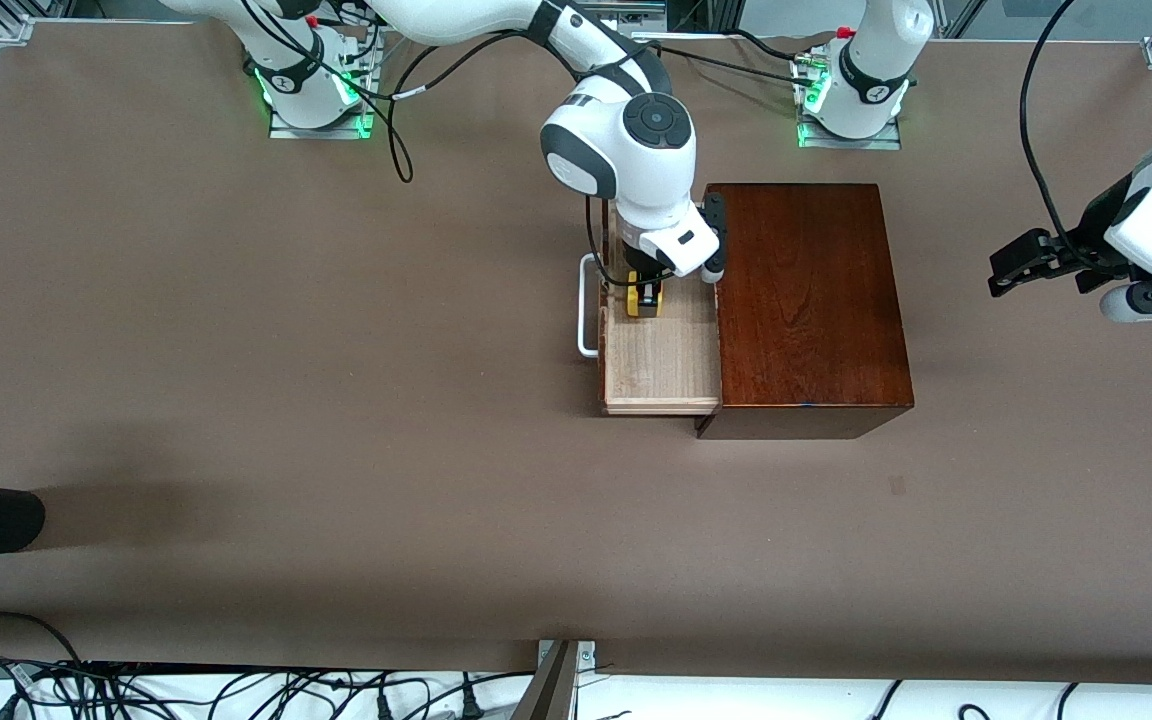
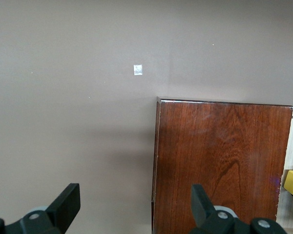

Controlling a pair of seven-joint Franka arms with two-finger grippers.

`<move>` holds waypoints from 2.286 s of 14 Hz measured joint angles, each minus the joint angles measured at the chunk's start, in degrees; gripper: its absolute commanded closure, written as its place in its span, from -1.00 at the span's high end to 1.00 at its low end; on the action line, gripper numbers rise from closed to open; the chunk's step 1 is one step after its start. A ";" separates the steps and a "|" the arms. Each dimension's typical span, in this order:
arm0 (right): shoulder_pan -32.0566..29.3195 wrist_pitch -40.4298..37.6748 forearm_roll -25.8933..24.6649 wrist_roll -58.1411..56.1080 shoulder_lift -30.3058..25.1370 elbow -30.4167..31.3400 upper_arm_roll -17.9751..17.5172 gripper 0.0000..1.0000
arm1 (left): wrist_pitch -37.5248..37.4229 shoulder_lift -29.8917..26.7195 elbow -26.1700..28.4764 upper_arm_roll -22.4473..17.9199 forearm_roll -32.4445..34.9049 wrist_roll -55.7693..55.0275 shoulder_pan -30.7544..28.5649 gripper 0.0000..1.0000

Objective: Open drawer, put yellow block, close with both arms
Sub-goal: 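Lower the cube into the drawer and open the right gripper, then withdraw the right gripper from the drawer back toward its rest pose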

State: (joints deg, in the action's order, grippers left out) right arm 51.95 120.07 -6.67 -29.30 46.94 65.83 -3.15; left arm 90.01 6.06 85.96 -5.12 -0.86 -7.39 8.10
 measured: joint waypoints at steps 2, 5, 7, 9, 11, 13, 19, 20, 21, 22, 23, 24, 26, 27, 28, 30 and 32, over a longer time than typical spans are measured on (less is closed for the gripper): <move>0.02 0.71 0.00 0.00 0.00 0.39 0.00 -0.43 | 0.00 0.00 0.00 0.00 0.00 0.00 -0.01 1.00; 0.02 0.80 0.00 0.00 0.00 0.53 0.00 -0.36 | 0.01 0.00 0.00 0.00 0.00 0.00 -0.01 1.00; 0.04 0.81 0.00 0.00 0.01 0.65 0.00 -0.34 | 0.04 0.00 -0.03 -0.03 0.00 0.00 -0.02 1.00; 0.06 0.84 0.00 0.01 0.02 0.87 0.00 -0.16 | 0.06 0.00 -0.04 -0.08 0.00 0.00 -0.05 1.00; 0.07 0.84 0.00 0.03 0.07 1.00 0.00 0.04 | 0.06 0.00 -0.04 -0.09 0.00 0.00 -0.07 1.00; 0.08 0.84 0.00 0.05 0.09 1.09 0.00 1.00 | 0.06 0.00 -0.04 -0.09 0.00 0.00 -0.07 1.00; 0.11 0.11 0.00 0.34 0.05 0.75 -0.01 1.00 | 0.07 0.00 -0.04 -0.09 0.00 0.00 -0.10 1.00; 0.23 -1.26 0.00 0.57 -0.02 0.21 -0.04 1.00 | 0.07 0.00 -0.04 -0.09 0.00 0.00 -0.11 1.00; 0.57 -3.20 0.00 0.95 -0.13 -0.93 -0.05 1.00 | 0.07 0.00 -0.05 -0.09 0.00 0.00 -0.11 1.00; 1.02 -5.79 0.00 1.55 -0.30 -2.51 -0.06 1.00 | 0.07 -0.01 -0.05 -0.09 0.00 0.00 -0.11 1.00; 1.43 -8.64 0.00 2.05 -0.66 -4.06 -0.06 1.00 | 0.07 0.00 -0.05 -0.09 0.00 0.00 -0.11 1.00; 1.62 -11.37 0.01 2.23 -1.37 -5.18 -0.05 1.00 | 0.08 -0.01 -0.05 -0.09 0.00 0.00 -0.11 1.00; 1.20 -15.20 0.65 2.44 -3.67 -6.35 0.31 1.00 | 0.45 -0.01 -0.06 -0.09 0.00 0.00 -0.11 1.00; 0.55 -16.87 1.58 2.44 -5.06 -6.53 0.58 1.00 | 0.71 -0.01 -0.06 -0.09 0.00 -0.01 -0.11 1.00; -0.50 -18.38 2.40 2.44 -6.33 -6.55 0.78 1.00 | 0.86 0.00 -0.06 -0.09 0.00 -0.01 -0.12 1.00; -3.40 -19.99 3.95 2.43 -7.85 -6.56 0.99 1.00 | 0.92 -0.01 -0.07 -0.09 0.00 -0.01 -0.13 1.00; -6.28 -21.45 5.14 2.40 -9.17 -6.57 1.21 1.00 | 0.93 -0.01 -0.08 -0.09 0.00 -0.01 -0.13 1.00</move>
State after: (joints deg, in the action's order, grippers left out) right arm 45.67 98.62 -1.52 -26.90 37.76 59.26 -1.94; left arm 90.95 6.05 85.89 -5.21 -0.86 -7.40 7.97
